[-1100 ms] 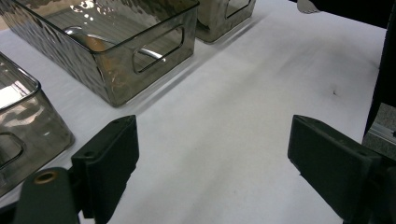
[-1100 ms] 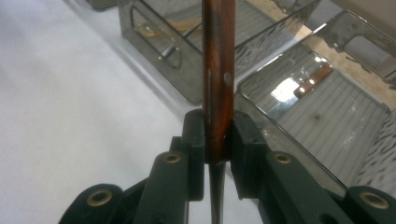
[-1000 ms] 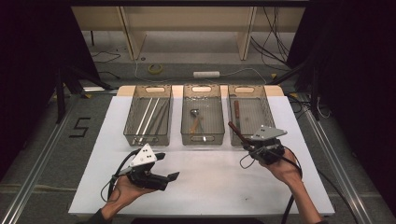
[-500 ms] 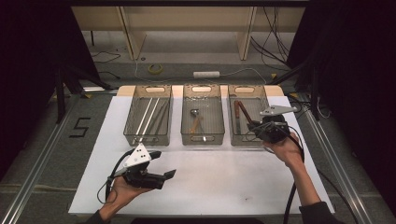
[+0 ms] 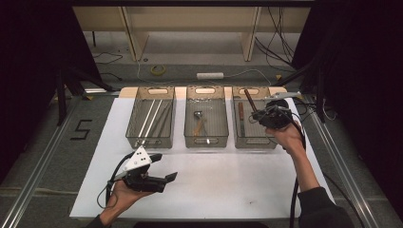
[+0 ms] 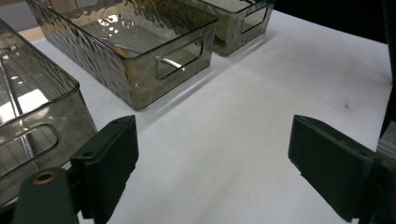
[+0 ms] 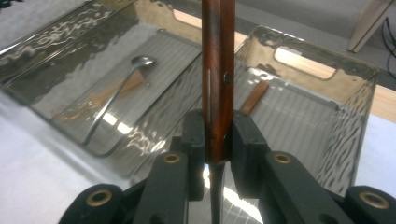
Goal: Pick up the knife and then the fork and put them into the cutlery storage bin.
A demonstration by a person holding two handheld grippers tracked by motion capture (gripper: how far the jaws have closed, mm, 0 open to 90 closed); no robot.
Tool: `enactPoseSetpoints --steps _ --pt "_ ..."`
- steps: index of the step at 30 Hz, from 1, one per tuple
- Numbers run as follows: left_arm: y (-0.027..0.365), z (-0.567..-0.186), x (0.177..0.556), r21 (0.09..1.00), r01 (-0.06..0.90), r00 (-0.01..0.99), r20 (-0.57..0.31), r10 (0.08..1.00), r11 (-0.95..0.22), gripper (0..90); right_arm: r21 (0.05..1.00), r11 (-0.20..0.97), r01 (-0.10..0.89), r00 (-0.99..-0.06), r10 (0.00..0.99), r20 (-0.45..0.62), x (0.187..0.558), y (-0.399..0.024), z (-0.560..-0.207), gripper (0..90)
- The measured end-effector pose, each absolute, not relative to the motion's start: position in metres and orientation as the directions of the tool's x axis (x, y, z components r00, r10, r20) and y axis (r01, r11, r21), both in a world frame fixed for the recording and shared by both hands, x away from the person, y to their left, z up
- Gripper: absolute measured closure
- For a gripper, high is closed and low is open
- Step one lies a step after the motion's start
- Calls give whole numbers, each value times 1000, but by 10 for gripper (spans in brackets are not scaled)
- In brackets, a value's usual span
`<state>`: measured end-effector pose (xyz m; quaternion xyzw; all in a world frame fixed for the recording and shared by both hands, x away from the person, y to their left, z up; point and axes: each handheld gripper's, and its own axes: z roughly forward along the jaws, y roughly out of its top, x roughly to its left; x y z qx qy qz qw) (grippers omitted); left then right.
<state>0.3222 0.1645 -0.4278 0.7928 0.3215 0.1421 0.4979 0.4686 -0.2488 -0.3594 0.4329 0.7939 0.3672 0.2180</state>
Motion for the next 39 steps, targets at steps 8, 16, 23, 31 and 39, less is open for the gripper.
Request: enactPoseSetpoints --steps 8,16,23,31,39 --pt "164 -428 321 880 364 752 -83 654 -306 155 760 327 561 -489 872 -15 491 -248 -360 778" --pt "163 -429 321 879 362 754 -81 652 -310 155 748 319 582 -466 885 -14 508 -243 -361 778" --pt "163 -429 321 879 358 756 -75 650 -315 155 743 299 598 -442 897 -5 519 -239 -365 778" --pt "163 -428 321 881 359 755 -79 651 -309 155 732 290 616 -423 906 -3 528 -237 -372 778" --pt "163 -428 320 880 358 756 -77 650 -312 155 721 286 631 -407 913 -6 533 -236 -379 778"
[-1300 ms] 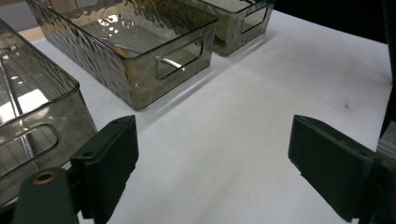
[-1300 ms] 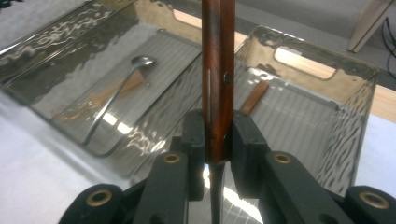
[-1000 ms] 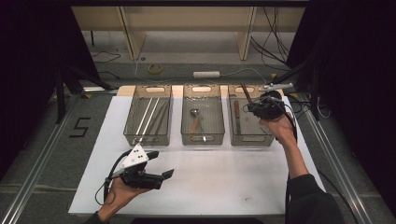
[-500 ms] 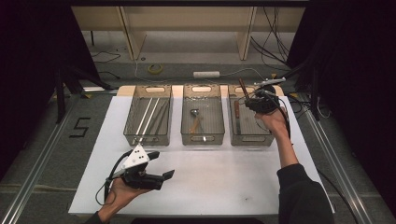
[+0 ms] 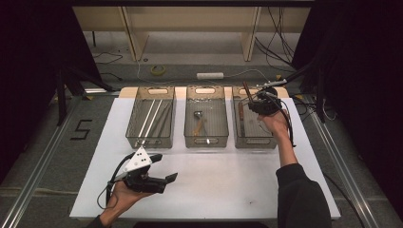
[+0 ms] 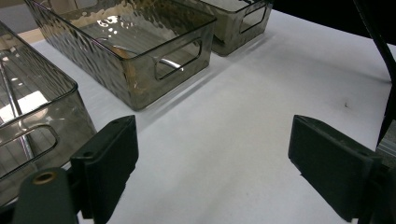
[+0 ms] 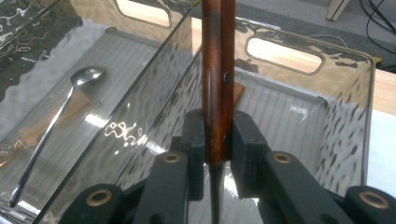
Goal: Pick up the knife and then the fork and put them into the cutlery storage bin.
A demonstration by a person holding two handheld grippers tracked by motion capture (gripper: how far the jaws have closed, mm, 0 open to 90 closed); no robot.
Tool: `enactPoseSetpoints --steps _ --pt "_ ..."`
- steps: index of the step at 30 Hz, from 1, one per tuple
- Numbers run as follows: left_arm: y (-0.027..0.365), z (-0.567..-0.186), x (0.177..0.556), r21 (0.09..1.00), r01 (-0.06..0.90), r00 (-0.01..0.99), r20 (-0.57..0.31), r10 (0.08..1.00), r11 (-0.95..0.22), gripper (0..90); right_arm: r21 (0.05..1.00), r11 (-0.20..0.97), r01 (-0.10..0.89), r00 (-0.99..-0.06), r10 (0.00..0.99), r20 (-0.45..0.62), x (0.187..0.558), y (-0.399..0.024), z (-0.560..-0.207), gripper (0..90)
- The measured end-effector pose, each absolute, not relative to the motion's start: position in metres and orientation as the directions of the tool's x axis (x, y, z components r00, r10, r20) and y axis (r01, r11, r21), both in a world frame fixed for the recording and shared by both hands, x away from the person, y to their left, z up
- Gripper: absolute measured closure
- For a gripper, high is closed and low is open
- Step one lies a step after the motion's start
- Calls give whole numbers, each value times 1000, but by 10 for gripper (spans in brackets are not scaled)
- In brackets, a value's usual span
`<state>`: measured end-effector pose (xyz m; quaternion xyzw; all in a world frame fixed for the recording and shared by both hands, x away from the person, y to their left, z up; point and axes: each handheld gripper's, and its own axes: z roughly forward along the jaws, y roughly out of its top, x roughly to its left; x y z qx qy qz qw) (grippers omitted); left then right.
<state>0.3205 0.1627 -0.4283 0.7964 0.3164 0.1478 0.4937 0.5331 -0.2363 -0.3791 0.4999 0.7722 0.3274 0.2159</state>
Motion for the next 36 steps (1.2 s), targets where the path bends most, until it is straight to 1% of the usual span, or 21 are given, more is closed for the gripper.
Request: enactPoseSetpoints --steps 18,36 --pt "162 -428 320 880 357 757 -76 648 -314 154 685 288 669 -379 925 -19 538 -232 -395 776" --pt "162 -428 320 879 357 758 -75 648 -316 153 636 328 698 -383 922 -56 541 -226 -408 774"
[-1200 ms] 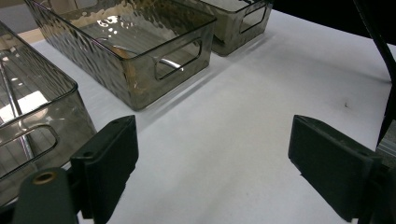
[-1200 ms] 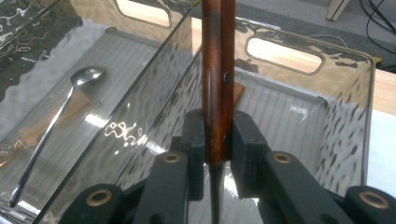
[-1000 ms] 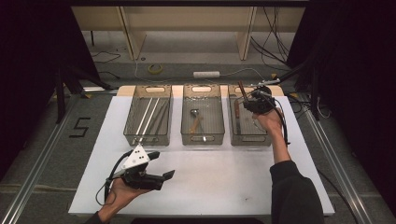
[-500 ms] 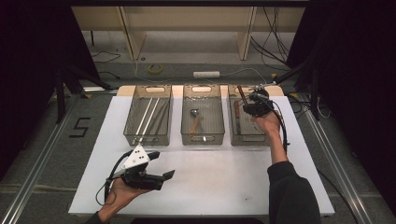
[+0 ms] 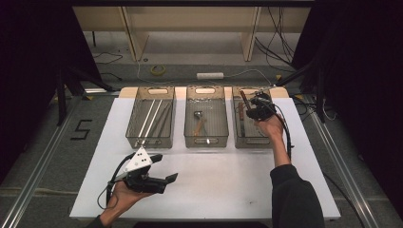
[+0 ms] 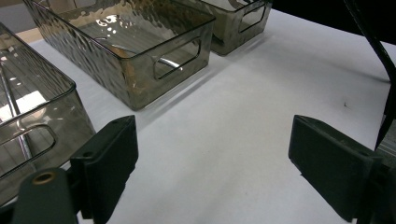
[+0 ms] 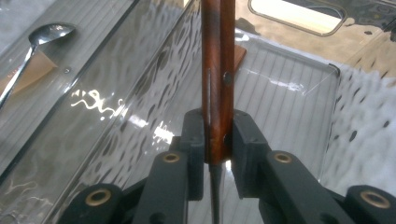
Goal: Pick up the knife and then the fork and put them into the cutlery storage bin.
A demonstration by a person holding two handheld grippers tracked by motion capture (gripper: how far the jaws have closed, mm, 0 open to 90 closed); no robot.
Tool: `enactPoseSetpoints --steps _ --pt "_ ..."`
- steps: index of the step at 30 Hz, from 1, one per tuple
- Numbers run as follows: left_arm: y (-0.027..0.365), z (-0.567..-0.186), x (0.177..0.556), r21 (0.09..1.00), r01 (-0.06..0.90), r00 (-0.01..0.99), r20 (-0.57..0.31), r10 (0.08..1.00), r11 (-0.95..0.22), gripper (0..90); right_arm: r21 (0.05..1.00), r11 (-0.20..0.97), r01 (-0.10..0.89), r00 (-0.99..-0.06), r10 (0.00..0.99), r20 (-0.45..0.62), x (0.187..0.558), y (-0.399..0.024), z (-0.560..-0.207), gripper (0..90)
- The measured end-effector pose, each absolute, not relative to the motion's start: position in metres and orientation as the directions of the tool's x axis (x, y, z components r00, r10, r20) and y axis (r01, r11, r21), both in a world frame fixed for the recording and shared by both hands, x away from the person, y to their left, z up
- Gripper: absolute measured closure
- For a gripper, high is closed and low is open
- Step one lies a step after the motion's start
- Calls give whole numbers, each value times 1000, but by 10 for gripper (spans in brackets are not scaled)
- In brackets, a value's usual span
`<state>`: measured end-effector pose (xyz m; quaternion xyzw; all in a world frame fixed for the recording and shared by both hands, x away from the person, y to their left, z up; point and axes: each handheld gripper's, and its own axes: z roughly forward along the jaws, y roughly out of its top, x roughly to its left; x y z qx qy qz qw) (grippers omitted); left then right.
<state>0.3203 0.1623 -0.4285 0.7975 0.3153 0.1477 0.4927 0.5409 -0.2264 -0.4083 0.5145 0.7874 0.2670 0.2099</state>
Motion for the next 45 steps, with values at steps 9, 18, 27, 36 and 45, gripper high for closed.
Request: enactPoseSetpoints --steps 9,18,27,36,45 --pt "162 -428 320 879 356 758 -73 648 -317 153 613 334 716 -381 923 -58 541 -226 -417 771" --pt "162 -428 320 879 357 757 -74 649 -317 153 591 332 735 -382 923 -44 540 -226 -423 717" --pt "162 -428 320 879 358 756 -74 651 -315 152 638 282 717 -378 926 15 534 -233 -409 582" --pt "162 -428 321 880 365 751 -85 654 -304 152 690 266 673 -430 900 73 513 -233 -399 424" --pt "163 -428 321 878 367 748 -83 659 -306 152 751 286 595 -504 861 72 473 -225 -388 359"
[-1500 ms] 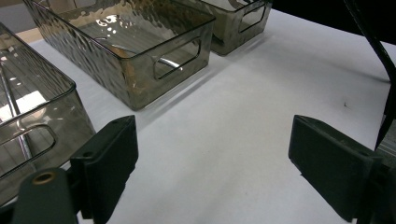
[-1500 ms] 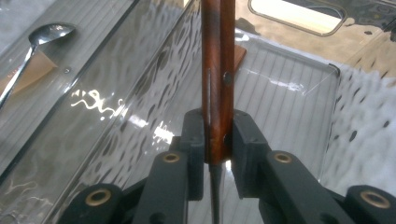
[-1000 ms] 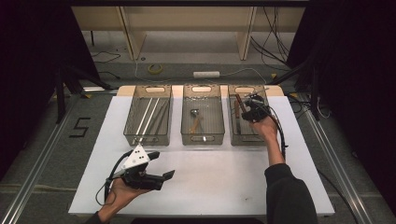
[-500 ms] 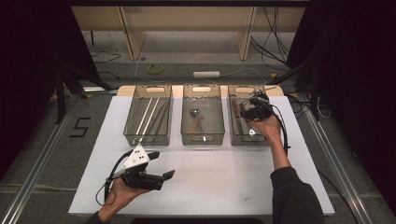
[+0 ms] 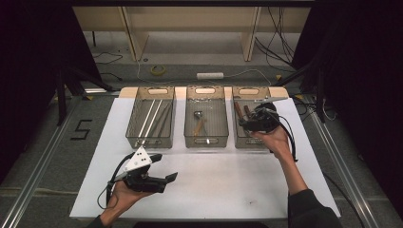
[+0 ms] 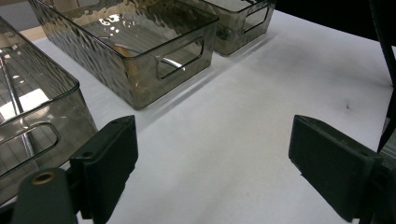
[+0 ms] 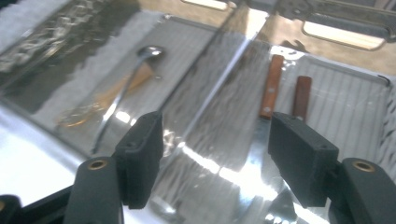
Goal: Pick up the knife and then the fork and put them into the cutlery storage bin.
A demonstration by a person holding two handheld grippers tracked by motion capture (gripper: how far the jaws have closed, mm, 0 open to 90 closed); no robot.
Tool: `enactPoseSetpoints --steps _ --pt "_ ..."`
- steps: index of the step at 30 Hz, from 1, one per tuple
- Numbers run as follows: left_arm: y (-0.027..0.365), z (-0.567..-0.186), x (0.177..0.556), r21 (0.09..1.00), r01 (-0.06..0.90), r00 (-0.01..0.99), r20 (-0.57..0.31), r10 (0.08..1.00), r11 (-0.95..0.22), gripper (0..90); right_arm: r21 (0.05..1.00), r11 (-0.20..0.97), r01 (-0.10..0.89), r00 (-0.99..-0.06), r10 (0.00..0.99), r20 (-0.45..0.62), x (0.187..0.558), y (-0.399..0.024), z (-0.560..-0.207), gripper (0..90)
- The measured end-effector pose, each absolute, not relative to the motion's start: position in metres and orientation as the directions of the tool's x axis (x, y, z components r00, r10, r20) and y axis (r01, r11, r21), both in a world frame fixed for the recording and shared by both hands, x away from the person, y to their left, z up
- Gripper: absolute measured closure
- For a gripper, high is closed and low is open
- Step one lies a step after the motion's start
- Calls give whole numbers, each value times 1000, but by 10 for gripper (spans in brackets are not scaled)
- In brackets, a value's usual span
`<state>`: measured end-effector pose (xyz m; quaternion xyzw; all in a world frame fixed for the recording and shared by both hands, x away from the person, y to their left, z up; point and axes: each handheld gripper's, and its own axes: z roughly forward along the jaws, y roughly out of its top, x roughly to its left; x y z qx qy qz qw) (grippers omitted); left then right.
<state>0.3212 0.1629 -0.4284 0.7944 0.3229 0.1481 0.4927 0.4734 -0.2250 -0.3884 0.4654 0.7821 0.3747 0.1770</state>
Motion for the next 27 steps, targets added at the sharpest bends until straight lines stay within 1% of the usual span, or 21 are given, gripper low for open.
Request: enactPoseSetpoints --steps 13,27 --pt "163 -429 322 878 375 742 -93 664 -297 152 821 263 506 -570 817 89 417 -219 -387 338" --pt "164 -429 322 879 376 746 -100 658 -292 152 862 231 450 -627 770 121 378 -221 -395 332"
